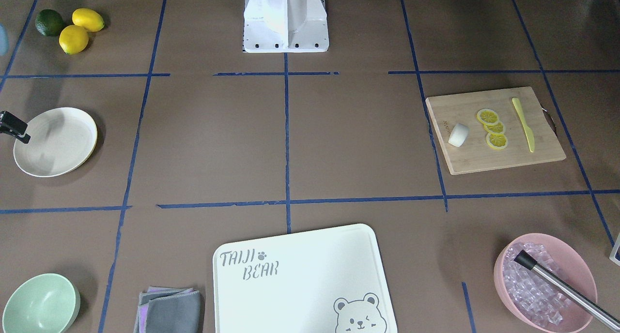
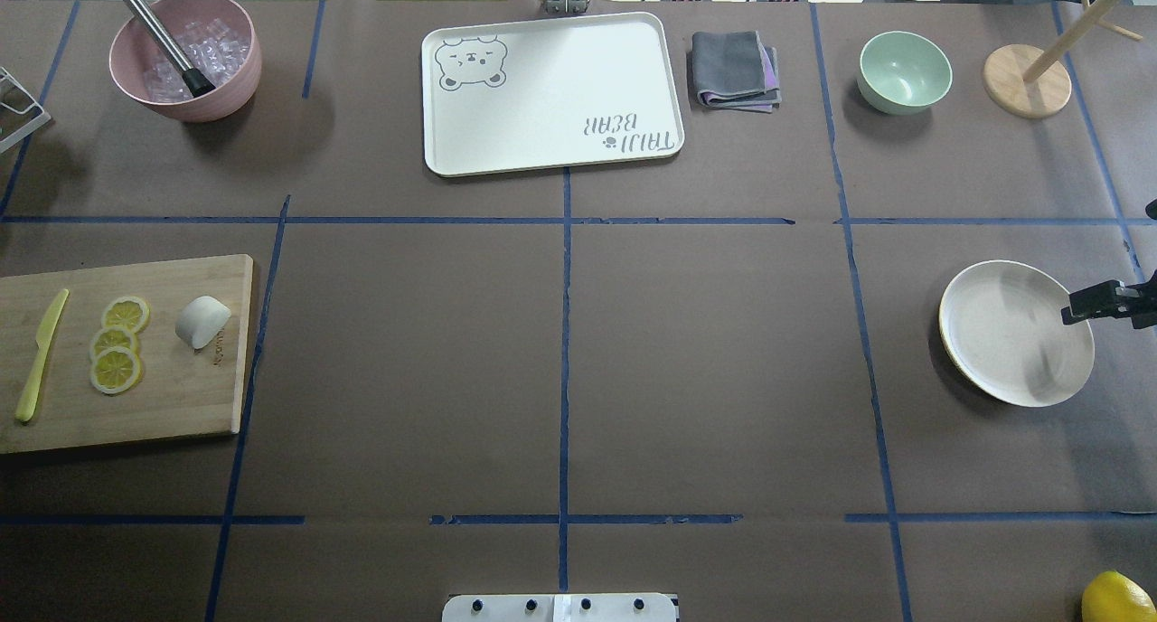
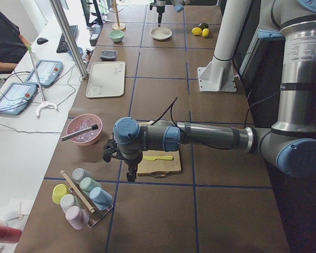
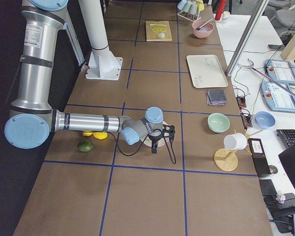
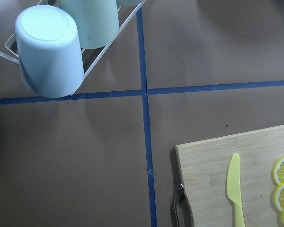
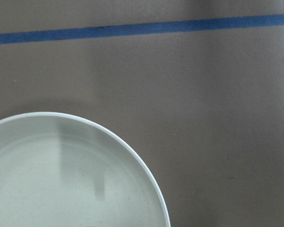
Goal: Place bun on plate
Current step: 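Grasp the rim of the white plate with the right gripper, then slide the white plate toward the table centre with the right gripper, then release the plate and retract the right gripper while the left reaches the bun, then grasp the white bun on the cutting board with the left gripper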
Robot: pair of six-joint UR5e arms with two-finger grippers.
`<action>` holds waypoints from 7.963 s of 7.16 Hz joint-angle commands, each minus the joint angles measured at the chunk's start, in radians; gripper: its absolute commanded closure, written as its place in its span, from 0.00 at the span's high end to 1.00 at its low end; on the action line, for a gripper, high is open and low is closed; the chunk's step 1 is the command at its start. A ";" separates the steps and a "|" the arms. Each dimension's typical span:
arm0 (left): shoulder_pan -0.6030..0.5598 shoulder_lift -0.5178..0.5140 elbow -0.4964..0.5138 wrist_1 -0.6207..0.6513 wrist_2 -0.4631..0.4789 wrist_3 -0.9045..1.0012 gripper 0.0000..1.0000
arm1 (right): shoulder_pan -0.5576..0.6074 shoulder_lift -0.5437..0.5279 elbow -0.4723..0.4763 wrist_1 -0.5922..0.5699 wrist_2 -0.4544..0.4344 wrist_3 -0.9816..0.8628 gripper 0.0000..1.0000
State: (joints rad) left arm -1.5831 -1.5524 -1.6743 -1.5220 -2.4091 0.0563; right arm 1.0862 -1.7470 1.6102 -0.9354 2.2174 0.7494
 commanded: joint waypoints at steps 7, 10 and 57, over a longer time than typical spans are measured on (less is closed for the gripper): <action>0.000 0.000 -0.004 -0.001 0.001 0.004 1.00 | -0.034 0.006 -0.018 0.013 0.007 -0.004 0.00; 0.000 -0.001 -0.005 -0.001 0.001 0.000 1.00 | -0.011 -0.011 -0.004 0.096 0.078 0.004 0.00; 0.835 -0.063 -0.117 -0.468 0.424 -0.960 0.80 | 0.106 0.350 0.251 -0.657 0.041 -0.283 1.00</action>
State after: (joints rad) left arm -0.7361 -1.6140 -1.7923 -1.9896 -1.9844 -0.9037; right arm 1.1919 -1.3974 1.8603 -1.5923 2.2577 0.4663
